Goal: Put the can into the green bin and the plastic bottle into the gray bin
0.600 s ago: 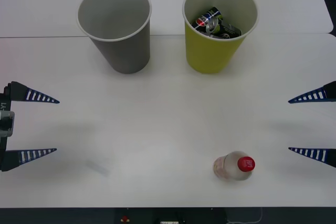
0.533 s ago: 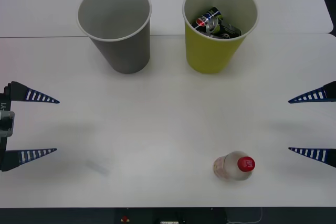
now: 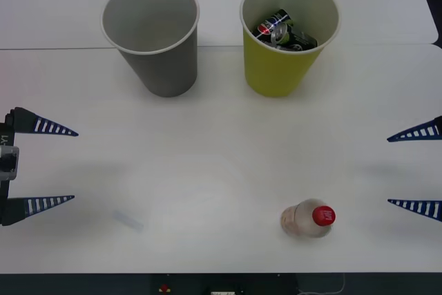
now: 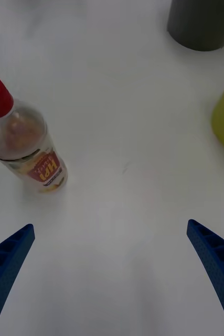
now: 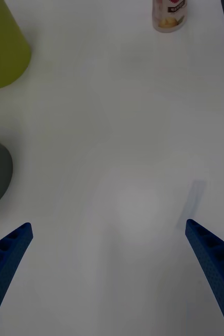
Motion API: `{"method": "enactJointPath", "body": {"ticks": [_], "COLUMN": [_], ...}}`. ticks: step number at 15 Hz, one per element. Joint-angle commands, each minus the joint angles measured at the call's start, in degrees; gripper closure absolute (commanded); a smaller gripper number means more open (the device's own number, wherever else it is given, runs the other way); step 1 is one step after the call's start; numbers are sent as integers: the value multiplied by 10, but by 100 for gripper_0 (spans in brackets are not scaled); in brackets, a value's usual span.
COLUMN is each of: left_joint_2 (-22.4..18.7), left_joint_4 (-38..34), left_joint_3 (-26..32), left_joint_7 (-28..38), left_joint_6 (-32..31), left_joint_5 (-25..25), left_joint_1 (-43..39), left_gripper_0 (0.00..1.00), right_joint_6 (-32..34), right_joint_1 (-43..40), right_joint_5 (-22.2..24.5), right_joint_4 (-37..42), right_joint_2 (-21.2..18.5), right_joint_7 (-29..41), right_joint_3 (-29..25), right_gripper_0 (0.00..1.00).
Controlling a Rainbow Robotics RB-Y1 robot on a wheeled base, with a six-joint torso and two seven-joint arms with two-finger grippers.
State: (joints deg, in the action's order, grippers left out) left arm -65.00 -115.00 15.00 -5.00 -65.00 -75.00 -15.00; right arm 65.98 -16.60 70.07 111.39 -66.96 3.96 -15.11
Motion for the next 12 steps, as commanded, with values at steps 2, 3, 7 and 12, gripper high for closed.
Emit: {"method": "enactJointPath", "body": {"ticks": [2, 3, 7, 12], "left_joint_2": [0, 0, 0, 0], "left_joint_4": [0, 0, 0, 0], "left_joint_3": [0, 0, 0, 0], "left_joint_7": [0, 0, 0, 0], "left_joint_6": [0, 0, 0, 0], "left_joint_5": [0, 0, 0, 0], "left_joint_1": [0, 0, 0, 0], "left_gripper_0": [0, 0, 0, 0], "right_joint_6": [42, 45, 45, 44], "right_joint_1": [0, -1, 1, 7], "right_joint_5": [-36, -43, -114, -184], "right_joint_4": [-39, -45, -105, -157], "right_joint_2": [2, 3, 4, 6], "right_joint_7": [-22, -29, -139, -245], "right_joint_3": [3, 7, 52, 112], "right_gripper_0": [0, 0, 0, 0]}}
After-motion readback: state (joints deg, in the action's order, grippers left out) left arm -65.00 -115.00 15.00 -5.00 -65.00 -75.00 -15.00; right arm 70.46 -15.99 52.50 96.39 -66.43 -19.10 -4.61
